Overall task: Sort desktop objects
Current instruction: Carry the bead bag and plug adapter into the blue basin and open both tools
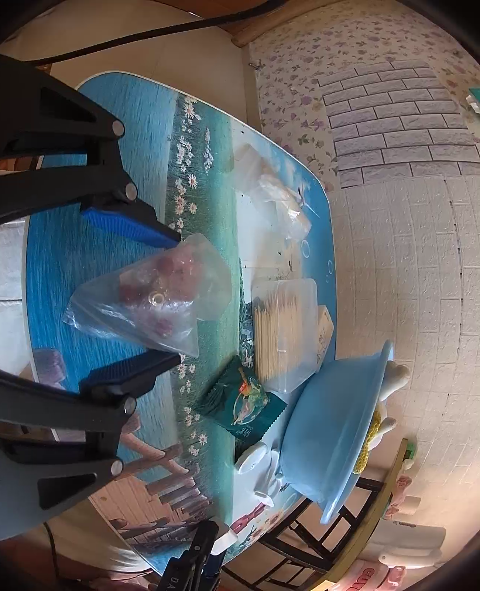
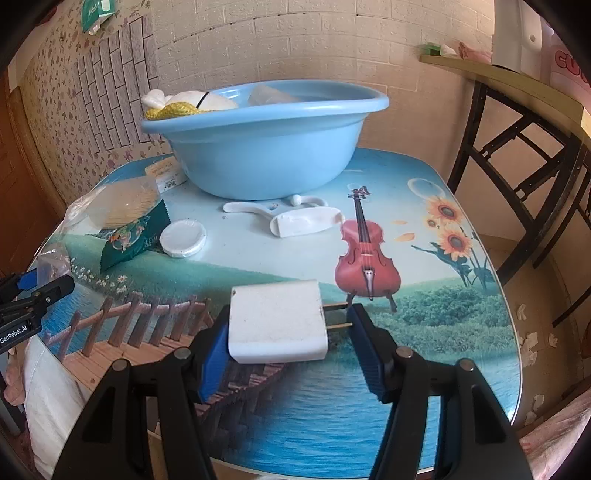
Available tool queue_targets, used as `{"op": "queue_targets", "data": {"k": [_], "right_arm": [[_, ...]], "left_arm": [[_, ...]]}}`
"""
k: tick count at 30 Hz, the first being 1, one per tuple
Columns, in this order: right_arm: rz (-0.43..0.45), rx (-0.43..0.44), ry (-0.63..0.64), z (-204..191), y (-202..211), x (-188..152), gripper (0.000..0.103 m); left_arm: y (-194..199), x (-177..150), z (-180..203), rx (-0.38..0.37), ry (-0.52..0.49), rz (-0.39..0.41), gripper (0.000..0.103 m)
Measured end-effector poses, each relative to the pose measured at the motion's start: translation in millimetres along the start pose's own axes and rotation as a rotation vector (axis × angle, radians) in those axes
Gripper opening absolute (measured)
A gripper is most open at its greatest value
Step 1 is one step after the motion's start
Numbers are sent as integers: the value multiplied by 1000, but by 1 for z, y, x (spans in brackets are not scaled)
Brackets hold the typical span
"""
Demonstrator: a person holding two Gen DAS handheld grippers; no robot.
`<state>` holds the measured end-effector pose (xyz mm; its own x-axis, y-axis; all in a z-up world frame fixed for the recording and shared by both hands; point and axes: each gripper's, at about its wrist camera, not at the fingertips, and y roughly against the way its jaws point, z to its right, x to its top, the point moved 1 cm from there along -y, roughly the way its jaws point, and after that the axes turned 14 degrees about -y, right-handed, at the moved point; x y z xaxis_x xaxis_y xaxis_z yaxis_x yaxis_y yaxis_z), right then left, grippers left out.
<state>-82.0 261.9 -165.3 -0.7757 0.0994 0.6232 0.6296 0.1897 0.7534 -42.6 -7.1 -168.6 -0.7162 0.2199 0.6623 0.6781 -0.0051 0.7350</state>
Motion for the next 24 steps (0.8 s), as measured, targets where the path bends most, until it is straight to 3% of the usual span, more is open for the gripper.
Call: {"op": "queue_targets", "data": {"k": [9,24], "right_arm": [[4,-11,6,-2,-1,-1,60],[20,20,-18,-4,10,4,60]], "left_arm": [[0,-2,-1,11,16,5,37],[3,1,-4,1,26,4,32]]}}
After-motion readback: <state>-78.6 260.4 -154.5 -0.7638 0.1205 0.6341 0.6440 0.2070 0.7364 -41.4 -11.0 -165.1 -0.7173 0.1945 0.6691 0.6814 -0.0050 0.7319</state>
